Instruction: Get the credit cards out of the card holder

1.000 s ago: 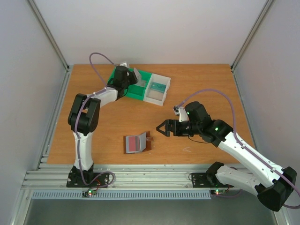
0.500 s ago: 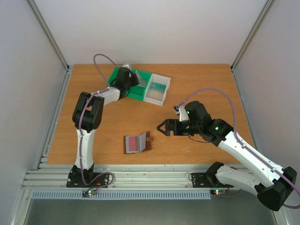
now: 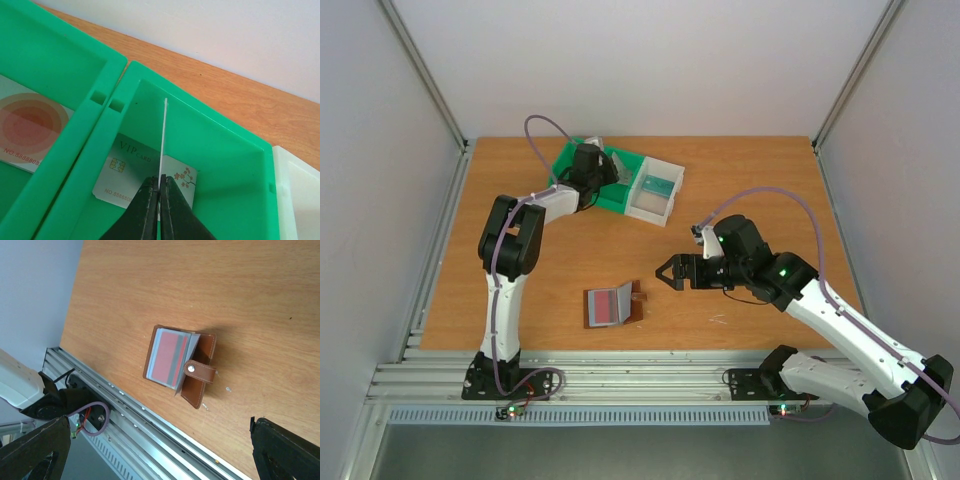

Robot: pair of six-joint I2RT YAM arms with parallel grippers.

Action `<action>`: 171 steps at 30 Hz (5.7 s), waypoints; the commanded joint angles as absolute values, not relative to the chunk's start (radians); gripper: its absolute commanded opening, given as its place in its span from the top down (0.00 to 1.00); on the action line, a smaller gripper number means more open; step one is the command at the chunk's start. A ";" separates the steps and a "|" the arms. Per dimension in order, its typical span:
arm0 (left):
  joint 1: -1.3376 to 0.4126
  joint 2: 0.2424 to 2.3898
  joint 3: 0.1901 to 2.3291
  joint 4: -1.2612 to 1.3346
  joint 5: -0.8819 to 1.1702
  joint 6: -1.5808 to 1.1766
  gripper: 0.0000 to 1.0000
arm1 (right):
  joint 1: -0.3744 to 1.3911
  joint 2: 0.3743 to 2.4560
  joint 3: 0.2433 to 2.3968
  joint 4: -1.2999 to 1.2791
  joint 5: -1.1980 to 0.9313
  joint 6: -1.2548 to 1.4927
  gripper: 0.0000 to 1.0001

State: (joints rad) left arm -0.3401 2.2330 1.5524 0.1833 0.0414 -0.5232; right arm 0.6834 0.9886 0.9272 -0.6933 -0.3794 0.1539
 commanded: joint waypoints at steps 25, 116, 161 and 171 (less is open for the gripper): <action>-0.344 2.300 1.676 0.127 0.043 -0.491 0.86 | 0.679 0.963 0.962 -0.725 -0.354 0.148 0.01; -0.348 1.245 0.669 -0.535 0.486 -0.565 0.54 | 0.952 1.529 1.016 -0.322 -0.387 0.396 0.73; -0.370 1.338 0.492 -0.233 0.610 -0.651 0.78 | 0.951 1.755 0.945 -0.206 -0.288 0.464 0.77; -0.370 1.344 0.488 -0.239 0.608 -0.634 0.77 | 0.951 1.787 0.944 -0.226 -0.261 0.466 0.84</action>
